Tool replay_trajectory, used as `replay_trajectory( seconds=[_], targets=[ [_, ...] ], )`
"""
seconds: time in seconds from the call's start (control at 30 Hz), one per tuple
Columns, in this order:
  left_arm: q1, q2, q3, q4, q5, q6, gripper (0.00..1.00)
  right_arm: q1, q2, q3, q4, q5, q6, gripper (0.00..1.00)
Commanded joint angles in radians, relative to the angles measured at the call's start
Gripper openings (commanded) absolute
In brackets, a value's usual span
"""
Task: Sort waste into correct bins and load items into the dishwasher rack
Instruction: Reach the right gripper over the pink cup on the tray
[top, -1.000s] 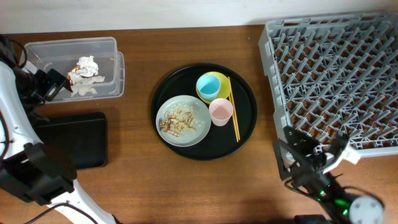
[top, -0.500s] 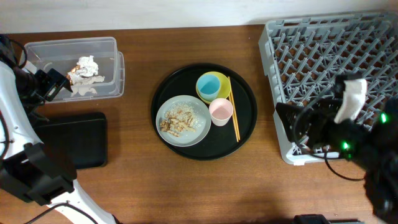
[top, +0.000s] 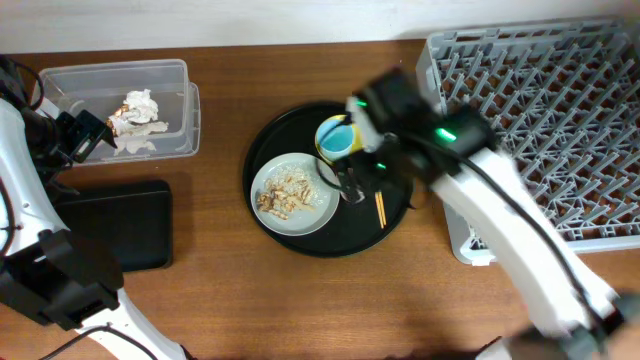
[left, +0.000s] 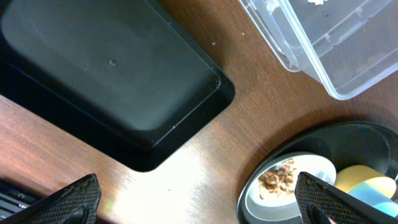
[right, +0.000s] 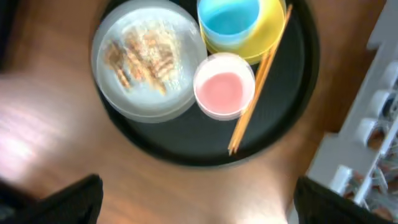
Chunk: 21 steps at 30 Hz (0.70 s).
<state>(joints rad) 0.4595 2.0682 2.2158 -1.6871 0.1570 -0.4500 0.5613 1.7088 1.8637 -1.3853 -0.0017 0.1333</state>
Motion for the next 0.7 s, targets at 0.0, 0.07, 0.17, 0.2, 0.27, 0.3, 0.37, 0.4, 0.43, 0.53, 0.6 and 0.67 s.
replay_trajectory(
  seconds=[0.0,0.07,0.17,0.2,0.27,0.3,0.37,0.4,0.43,0.53,0.6,0.67],
  targets=[
    [0.002,-0.036,-0.004,-0.001,0.004,-0.008,0.99,0.021,0.166,0.215,-0.074,0.065,0.03,0.98],
    [0.002,-0.036,-0.004,-0.001,0.004,-0.008,0.99,0.021,0.216,0.232,-0.048,0.059,0.083,0.98],
    [0.002,-0.036,-0.004,-0.001,0.004,-0.008,0.99,0.021,0.268,0.227,-0.028,0.058,0.14,0.98],
    [0.002,-0.036,-0.004,-0.001,0.004,-0.008,0.99,0.021,0.291,0.227,-0.027,0.054,0.158,0.98],
    [0.002,-0.036,-0.004,-0.001,0.004,-0.008,0.99,0.021,0.338,0.227,-0.023,0.011,0.164,0.98],
    [0.002,-0.036,-0.004,-0.001,0.004,-0.008,0.99,0.021,0.36,0.227,-0.016,-0.02,0.164,0.98],
    [0.002,-0.036,-0.004,-0.001,0.004,-0.008,0.99,0.021,0.4,0.227,-0.013,-0.059,0.164,0.99],
    [0.002,-0.036,-0.004,-0.001,0.004,-0.008,0.99,0.021,0.422,0.227,-0.011,-0.066,0.164,0.84],
    [0.002,-0.036,-0.004,-0.001,0.004,-0.008,0.99,0.021,0.441,0.227,-0.01,-0.066,0.165,0.74],
    [0.002,-0.036,-0.004,-0.001,0.004,-0.008,0.99,0.021,0.487,0.227,-0.013,-0.065,0.188,0.66],
    [0.002,-0.036,-0.004,-0.001,0.004,-0.008,0.99,0.021,0.513,0.227,-0.013,-0.066,0.198,0.63],
    [0.002,-0.036,-0.004,-0.001,0.004,-0.008,0.99,0.021,0.536,0.225,-0.011,-0.066,0.198,0.58]
  ],
)
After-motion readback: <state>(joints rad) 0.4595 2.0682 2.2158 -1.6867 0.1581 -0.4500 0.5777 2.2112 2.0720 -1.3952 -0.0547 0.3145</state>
